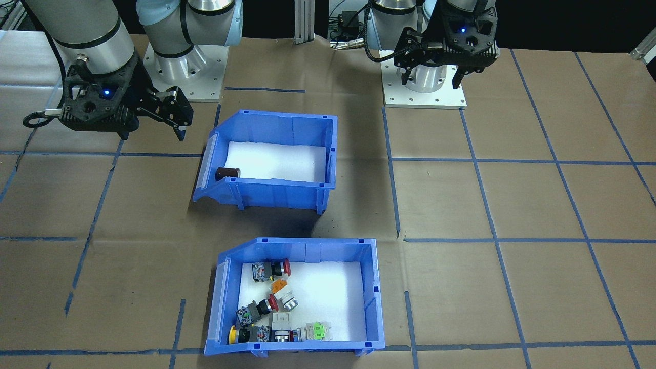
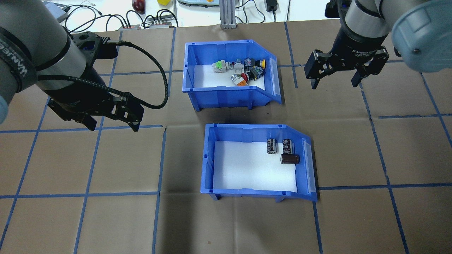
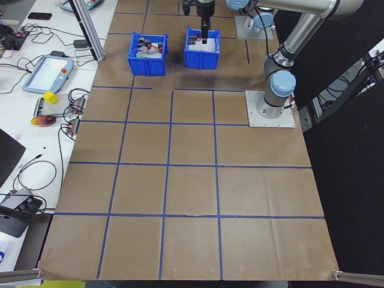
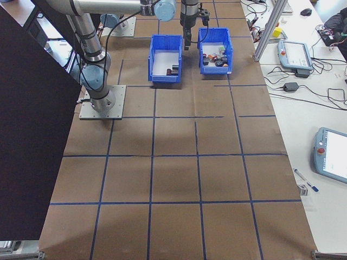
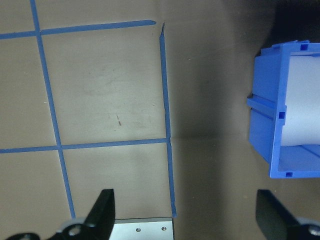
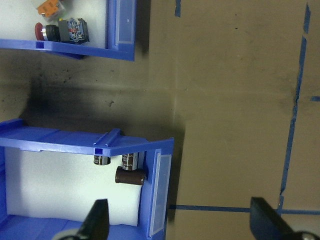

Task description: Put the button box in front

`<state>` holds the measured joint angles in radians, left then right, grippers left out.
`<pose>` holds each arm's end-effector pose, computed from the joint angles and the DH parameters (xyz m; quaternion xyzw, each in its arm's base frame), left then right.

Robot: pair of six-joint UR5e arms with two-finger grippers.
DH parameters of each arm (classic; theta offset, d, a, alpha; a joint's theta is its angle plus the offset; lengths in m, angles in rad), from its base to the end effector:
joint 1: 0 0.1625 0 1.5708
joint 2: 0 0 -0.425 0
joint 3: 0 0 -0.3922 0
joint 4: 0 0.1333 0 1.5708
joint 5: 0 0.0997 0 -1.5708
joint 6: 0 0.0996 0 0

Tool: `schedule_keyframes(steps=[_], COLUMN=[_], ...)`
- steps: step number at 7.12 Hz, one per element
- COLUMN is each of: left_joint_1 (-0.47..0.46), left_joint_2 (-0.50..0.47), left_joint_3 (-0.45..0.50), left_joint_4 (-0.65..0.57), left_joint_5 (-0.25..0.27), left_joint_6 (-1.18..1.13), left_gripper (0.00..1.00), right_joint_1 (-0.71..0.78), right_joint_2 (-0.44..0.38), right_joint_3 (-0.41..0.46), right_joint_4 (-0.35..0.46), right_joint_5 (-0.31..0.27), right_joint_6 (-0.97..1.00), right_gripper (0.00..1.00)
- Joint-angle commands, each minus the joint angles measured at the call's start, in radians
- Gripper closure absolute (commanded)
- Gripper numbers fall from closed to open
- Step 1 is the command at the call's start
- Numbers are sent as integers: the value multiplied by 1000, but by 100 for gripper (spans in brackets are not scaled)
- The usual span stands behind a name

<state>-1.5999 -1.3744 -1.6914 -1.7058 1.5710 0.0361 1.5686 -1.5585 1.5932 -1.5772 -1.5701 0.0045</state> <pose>-0.1449 -0.3977 0.5037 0.0326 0.9990 0.0296 0.0000 0.1323 -0.4943 0.4715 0.0034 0.9999 0.0141 0.0003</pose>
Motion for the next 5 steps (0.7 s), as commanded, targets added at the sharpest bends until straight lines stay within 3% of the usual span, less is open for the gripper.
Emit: schedule_keyframes(steps=[1, 5], left_joint_1=[0, -6], left_joint_2=[0, -8], left_joint_3=[1, 1], left_joint_4=[0, 87], left_joint_5=[0, -3], left_joint_6=[-1, 5], left_gripper=[1, 2], right_joint_1=[-1, -1], right_joint_2=[-2, -2], right_joint_3=[1, -1], right_joint_4=[0, 0], right_joint_5=[-1, -2], right_joint_6=[14, 12], right_gripper=[0, 0])
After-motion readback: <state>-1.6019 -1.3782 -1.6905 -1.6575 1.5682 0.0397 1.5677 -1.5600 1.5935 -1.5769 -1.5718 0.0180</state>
